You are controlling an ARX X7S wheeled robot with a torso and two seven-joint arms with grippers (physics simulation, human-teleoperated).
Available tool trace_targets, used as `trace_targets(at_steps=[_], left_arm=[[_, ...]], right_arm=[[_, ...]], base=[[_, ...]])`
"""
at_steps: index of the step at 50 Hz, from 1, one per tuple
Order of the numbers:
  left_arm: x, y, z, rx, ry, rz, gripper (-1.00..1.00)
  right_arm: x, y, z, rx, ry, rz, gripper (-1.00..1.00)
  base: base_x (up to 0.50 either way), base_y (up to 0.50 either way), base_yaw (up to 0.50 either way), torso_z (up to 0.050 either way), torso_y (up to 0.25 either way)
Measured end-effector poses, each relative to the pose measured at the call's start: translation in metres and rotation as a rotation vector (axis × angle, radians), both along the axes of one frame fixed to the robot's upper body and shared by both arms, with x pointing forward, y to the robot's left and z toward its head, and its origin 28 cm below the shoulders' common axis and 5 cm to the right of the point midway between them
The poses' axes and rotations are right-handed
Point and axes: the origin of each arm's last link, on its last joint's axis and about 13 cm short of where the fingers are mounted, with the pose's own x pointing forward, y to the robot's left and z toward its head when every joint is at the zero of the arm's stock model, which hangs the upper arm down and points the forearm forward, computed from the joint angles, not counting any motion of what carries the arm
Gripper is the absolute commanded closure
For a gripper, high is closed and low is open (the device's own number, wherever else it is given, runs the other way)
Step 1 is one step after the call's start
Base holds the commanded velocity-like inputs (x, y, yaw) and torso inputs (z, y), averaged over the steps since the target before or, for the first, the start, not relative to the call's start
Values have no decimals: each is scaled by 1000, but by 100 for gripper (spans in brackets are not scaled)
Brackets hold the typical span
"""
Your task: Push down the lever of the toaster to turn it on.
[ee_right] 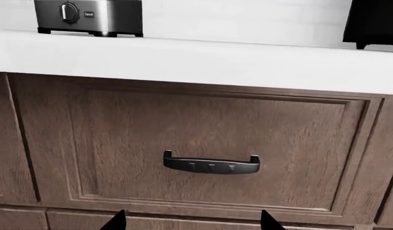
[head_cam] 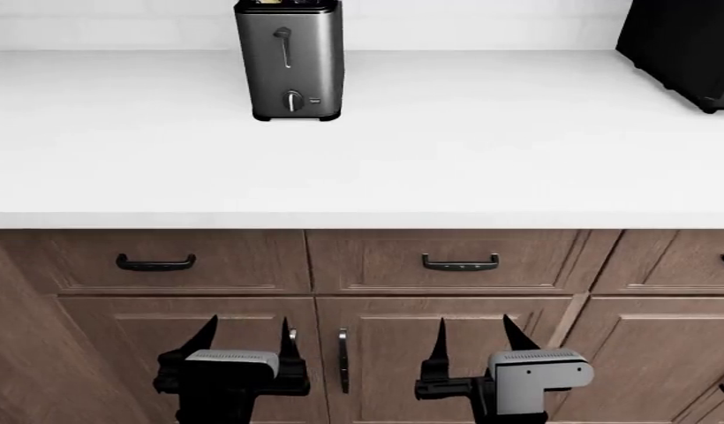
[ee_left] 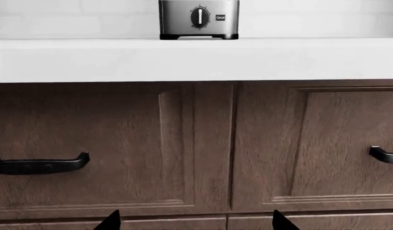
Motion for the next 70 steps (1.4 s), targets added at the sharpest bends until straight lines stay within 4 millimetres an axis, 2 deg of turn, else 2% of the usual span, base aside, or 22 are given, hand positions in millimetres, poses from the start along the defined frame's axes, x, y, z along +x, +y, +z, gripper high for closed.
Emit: trace_targets(at_steps=[19,29,33,38,45,49,53,58,63,65,66,68,70], left_arm=[[1,0,-1,-5,5,0,-100],[1,1,0,-4,2,5,-100],[1,2,6,-9,-19,19,-100],[0,9,33,-68,-91,84,-100],[-10,41,103,-237,-302,240,-100],[-28,65,142,-348,-458,330,-100],[-54,83,171,-424,-614,395,-100],[-83,95,196,-479,-765,430,-100],[-101,97,211,-522,-854,426,-100],[-106,97,215,-535,-875,419,-100],[-107,97,217,-541,-883,415,-100],[-110,97,220,-551,-897,407,-100],[-112,96,223,-560,-906,400,-100]], right_arm=[[0,2,0,-9,-6,21,-100],[0,2,0,-5,-4,22,-100],[0,2,-1,-3,-2,19,-100],[0,2,-1,-1,0,14,-100],[0,1,-1,2,5,8,-100],[0,1,-2,3,7,6,-100],[0,1,-2,3,8,5,-100],[0,1,-2,3,9,3,-100],[-1,1,-1,-6,11,-2,-100],[1,1,10,-28,2,-11,-100],[6,3,21,-39,-20,-8,-100],[21,11,56,-84,-104,32,-100],[36,16,104,-154,-221,65,-100]], base=[[0,500,0,0,0],[0,5,0,0,0],[0,0,0,0,0],[0,0,0,0,0],[0,0,0,0,0],[0,0,0,0,0],[0,0,0,0,0],[0,0,0,0,0],[0,0,0,0,0],[0,0,0,0,0],[0,0,0,0,0],[0,0,0,0,0],[0,0,0,0,0]])
